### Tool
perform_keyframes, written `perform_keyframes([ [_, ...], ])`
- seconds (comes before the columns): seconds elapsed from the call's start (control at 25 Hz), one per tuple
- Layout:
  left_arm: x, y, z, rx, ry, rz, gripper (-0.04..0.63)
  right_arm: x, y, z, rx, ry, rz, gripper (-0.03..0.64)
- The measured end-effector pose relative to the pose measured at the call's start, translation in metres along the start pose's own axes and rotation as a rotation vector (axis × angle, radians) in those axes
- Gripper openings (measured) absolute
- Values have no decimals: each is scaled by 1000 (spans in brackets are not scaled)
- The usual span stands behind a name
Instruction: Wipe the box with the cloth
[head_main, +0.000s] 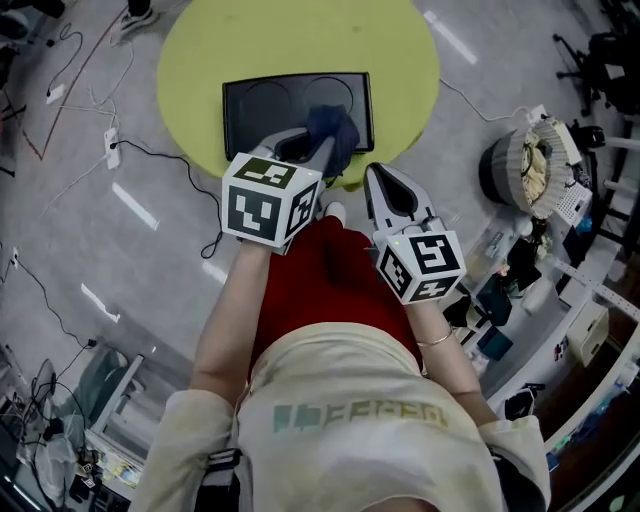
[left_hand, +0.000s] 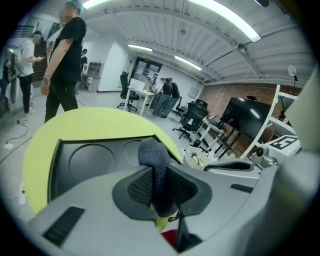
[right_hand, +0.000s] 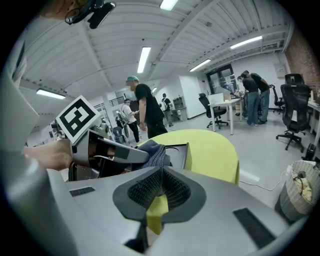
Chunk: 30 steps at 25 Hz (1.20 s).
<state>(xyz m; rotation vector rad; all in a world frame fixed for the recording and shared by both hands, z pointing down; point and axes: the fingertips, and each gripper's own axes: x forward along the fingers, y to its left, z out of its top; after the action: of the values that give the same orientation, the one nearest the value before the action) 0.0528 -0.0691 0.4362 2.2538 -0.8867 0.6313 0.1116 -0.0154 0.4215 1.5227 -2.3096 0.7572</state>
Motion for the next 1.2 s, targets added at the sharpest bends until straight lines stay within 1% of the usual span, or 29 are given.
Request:
perform_keyframes([
  [0.12,-14,25,-2,-7,-3,28,64,23,21,7,-25,10,36,38],
  [0.36,-44,70,-6,-48,-20,84,64,59,57,19,-70,33,93,38],
  [0.48,-58,86,-10,-74,-28,107,64,70,70,22,-91,42,115,38],
  [0.64,-76,101,-16,-92,-39,136,64,81,87,26,-116,48,142,38],
  [0.84,-96,116,-24,-93,-47,181,64,89,105,32,-139,42,161,38],
  [1.0,-111,123,-29,-93,-54,190,64,91,118,33,-150,35,171,38],
  [1.2,-127,128,-36,-102,-73,232,64,87,125,32,-156,19,183,38],
])
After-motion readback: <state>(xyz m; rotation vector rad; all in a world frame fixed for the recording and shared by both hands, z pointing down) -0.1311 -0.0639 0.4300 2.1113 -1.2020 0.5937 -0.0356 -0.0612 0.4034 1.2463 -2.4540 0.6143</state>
